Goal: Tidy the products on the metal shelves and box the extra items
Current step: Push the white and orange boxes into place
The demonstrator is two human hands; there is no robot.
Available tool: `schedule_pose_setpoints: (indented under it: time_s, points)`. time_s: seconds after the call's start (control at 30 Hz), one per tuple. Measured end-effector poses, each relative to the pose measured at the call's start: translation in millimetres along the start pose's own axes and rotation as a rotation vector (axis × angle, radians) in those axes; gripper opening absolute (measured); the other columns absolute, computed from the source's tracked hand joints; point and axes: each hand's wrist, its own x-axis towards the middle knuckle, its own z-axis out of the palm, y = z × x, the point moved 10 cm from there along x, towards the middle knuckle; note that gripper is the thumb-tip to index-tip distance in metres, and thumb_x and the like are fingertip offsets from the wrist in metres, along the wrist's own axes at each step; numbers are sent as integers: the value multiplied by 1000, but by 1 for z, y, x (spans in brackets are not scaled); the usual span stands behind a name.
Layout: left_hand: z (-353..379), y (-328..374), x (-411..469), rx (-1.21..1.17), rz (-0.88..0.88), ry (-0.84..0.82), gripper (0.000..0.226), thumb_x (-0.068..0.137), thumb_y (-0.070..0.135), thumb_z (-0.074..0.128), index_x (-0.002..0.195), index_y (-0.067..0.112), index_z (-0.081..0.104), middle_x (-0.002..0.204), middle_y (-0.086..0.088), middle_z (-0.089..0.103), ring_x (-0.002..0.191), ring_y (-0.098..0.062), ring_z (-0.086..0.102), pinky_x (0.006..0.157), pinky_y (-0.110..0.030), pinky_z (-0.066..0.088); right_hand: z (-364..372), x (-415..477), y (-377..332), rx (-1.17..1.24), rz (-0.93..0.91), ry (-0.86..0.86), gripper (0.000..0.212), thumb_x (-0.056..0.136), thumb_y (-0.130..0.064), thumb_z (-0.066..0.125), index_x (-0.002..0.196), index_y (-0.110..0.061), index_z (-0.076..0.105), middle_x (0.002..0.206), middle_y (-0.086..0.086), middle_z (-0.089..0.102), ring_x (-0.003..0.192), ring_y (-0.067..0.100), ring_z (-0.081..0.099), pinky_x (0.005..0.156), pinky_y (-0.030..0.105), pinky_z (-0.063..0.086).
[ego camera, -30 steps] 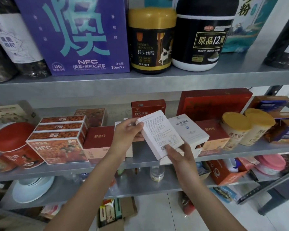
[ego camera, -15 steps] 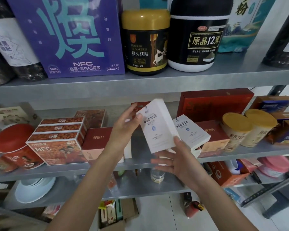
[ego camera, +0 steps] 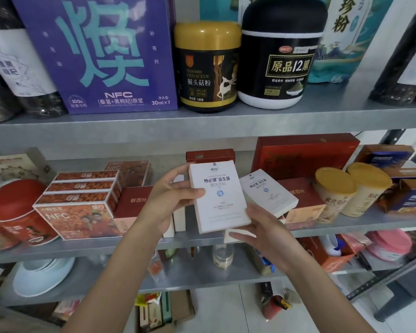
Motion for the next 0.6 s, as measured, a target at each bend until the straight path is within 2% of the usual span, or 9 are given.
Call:
schedule_pose_setpoints:
  time_s: [0.07, 0.13, 0.2, 0.23, 0.3, 0.37, 0.43, 0.5, 0.6]
  points:
    - [-1, 2, -1, 12, 17, 4, 55, 69, -1, 80, 107, 35, 62, 94, -4, 77, 92, -16, 73, 64, -19, 55, -2, 1, -3, -93, -27, 28, 25, 103, -16, 43, 114, -13, 65, 114, 8, 71, 106, 22, 67, 81, 29, 57]
    - [1, 6, -3, -8, 43, -9, 55, 64, 14, 84, 112, 34, 64, 99, -4, 76, 94, -16, 72, 65, -20, 56, 4, -1, -5, -69, -37, 29, 34, 103, -15, 41, 101, -18, 75, 110, 6, 73, 99, 20, 70, 79, 29, 58]
    - [8, 11, -3, -62, 72, -79, 54, 68, 27, 80, 119, 30, 65, 108, -3, 74, 99, -17, 71, 69, -22, 56, 8, -3, -5, 16, -28, 19, 42, 103, -14, 41, 90, -23, 79, 103, 6, 75, 89, 19, 72, 77, 31, 59]
    - [12, 12, -3, -83, 81, -122, 49, 74, 29, 78, 121, 28, 65, 112, -2, 73, 102, -16, 70, 72, -22, 55, 11, -3, -3, 66, -13, 7, 38, 102, -14, 42, 93, -19, 78, 99, 7, 75, 84, 19, 72, 75, 31, 60]
    - [18, 11, -5, -85, 81, -186, 44, 81, 32, 76, 124, 28, 64, 117, -1, 70, 108, -15, 66, 80, -24, 55, 17, -2, 3, 134, 41, -45, 27, 97, -16, 48, 112, -4, 67, 93, 13, 74, 75, 19, 71, 68, 29, 59]
    - [24, 3, -5, -73, 36, -249, 54, 78, 40, 78, 128, 29, 61, 124, -3, 65, 117, -17, 61, 88, -29, 54, 28, -3, 12, 141, 125, -121, 36, 93, -16, 53, 122, 4, 57, 90, 15, 70, 70, 18, 67, 65, 29, 58]
    - [28, -5, -8, -73, -13, -312, 60, 73, 44, 81, 127, 27, 62, 125, -7, 62, 118, -20, 60, 89, -34, 53, 43, -9, 18, 121, 196, -215, 39, 90, -15, 56, 123, 5, 57, 91, 16, 68, 68, 17, 66, 65, 28, 58]
    - [21, -7, -9, 20, 2, -248, 51, 74, 42, 82, 119, 23, 66, 113, -3, 68, 110, -20, 64, 82, -30, 55, 51, -14, 20, 116, 222, -271, 37, 91, -15, 56, 124, 2, 55, 93, 19, 69, 69, 19, 68, 67, 29, 60]
    - [2, -3, -9, 181, 55, -62, 34, 76, 36, 77, 108, 28, 69, 100, 5, 75, 96, -16, 71, 69, -22, 56, 42, -13, 20, -37, 202, -192, 30, 94, -13, 55, 122, -3, 56, 102, 22, 71, 83, 29, 73, 70, 35, 60]
